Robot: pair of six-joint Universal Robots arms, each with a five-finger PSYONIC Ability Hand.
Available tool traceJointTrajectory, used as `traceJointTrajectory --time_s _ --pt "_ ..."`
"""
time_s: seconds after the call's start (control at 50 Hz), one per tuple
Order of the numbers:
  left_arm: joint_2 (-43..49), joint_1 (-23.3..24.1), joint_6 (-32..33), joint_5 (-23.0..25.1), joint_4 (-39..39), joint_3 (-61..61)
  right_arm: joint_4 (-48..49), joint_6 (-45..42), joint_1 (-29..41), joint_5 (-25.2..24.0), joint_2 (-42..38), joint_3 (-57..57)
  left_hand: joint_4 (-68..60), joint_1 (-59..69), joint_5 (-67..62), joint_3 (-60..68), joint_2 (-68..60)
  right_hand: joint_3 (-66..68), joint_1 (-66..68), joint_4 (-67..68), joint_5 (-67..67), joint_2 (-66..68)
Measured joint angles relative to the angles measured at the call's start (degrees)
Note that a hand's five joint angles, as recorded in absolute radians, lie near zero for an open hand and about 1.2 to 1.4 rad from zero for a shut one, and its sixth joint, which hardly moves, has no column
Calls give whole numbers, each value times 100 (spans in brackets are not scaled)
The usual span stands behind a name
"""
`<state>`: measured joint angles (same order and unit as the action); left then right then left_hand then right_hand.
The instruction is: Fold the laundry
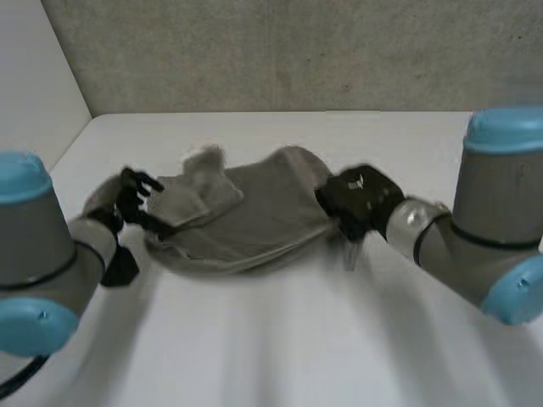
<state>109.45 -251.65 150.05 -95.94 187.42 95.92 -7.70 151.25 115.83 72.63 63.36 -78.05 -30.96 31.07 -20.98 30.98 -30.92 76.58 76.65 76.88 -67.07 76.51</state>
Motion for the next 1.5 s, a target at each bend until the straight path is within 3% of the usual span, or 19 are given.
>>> traceJointTrajectory --time_s 0.14,0.34,0.44,0.56,0.7,0.92,1.14,1.22,1.32,1.5 --pt "-243 -158 319 -40 -3 462 10 -509 -497 -44 203 -799 1568 -1567 1603 -1585 1572 7 0 0 -1 0" --pt "-734 -289 1552 59 580 584 107 -511 -1061 -539 775 -1659 1832 -1815 1805 -1828 1831 7 0 0 -1 0" --pt "-688 -239 2535 751 1076 662 310 -458 -1298 -812 1094 -2069 1817 -1800 1787 -1815 1813 7 0 0 -1 0" --pt "-321 -227 3973 2026 1318 740 575 -444 -1584 -908 1323 -2377 1718 -1725 1701 -1714 1702 8 0 0 4 0" --pt "211 -224 5231 2801 1277 505 640 -454 -1809 -906 1318 -2448 1340 -1341 1326 -1337 1331 8 0 0 -1 0" --pt "764 -218 6298 2959 534 -527 736 -457 -1907 -978 1264 -2562 1127 -1137 1116 -1122 1118 8 0 0 -1 0" --pt "1018 -197 7920 3807 -558 -738 801 -492 -1908 -999 1180 -2587 989 -1003 982 -987 981 10 0 0 -1 0" --pt "1071 -174 8448 3972 -619 -598 808 -512 -1907 -993 1125 -2585 855 -835 855 -848 813 28 0 0 -1 0" --pt "1191 -156 8850 3986 -579 -526 809 -524 -1907 -988 1091 -2584 -219 213 -208 218 -227 28 0 0 -1 0" --pt "1299 -162 8943 3909 -145 -509 805 -531 -1906 -987 1060 -2583 -1709 1713 -1677 1727 -1741 28 0 0 -1 0"
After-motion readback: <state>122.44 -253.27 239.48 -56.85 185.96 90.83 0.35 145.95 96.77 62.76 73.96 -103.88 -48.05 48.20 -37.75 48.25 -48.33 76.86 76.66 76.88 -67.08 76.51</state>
